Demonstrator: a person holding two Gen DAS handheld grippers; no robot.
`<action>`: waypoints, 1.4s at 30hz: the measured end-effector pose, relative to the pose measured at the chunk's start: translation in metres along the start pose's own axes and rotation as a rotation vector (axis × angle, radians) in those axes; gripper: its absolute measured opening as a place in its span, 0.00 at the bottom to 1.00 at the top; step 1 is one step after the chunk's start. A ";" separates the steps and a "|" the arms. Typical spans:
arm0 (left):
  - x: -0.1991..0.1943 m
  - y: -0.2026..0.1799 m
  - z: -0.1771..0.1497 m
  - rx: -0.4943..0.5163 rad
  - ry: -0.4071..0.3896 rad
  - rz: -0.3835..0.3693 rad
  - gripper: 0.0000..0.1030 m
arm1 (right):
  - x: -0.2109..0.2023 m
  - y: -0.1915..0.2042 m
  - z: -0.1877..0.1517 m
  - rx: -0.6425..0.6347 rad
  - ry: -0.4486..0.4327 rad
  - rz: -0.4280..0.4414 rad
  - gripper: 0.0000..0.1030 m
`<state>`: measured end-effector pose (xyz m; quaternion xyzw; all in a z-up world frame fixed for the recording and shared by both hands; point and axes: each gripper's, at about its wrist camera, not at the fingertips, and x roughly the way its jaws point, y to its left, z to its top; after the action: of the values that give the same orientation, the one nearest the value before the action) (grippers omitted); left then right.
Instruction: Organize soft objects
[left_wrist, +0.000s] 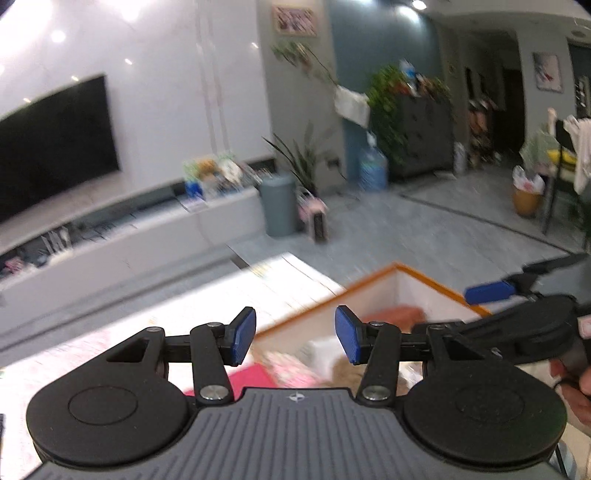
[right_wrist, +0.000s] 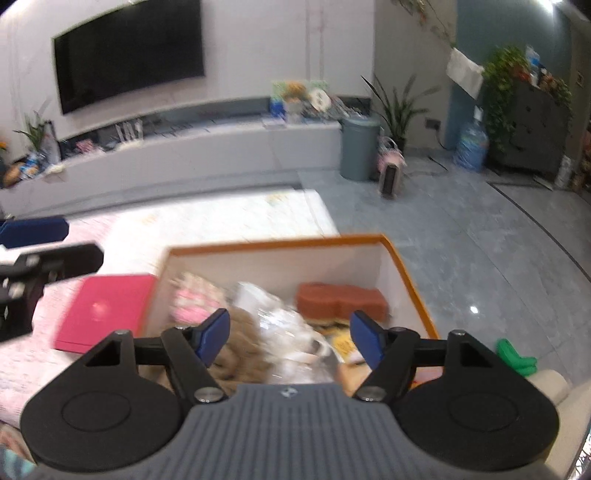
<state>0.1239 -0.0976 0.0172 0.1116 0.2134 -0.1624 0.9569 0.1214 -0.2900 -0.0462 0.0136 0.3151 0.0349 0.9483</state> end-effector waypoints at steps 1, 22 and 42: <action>-0.007 0.003 0.002 0.000 -0.017 0.020 0.56 | -0.008 0.005 0.002 -0.003 -0.018 0.015 0.72; -0.086 0.006 -0.046 0.048 -0.214 0.370 0.91 | -0.091 0.089 -0.039 0.019 -0.226 0.131 0.92; -0.084 0.053 -0.125 -0.257 0.089 0.338 0.91 | -0.075 0.123 -0.097 -0.042 -0.152 0.053 0.93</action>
<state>0.0248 0.0089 -0.0487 0.0298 0.2526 0.0342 0.9665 -0.0035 -0.1727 -0.0731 0.0047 0.2410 0.0654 0.9683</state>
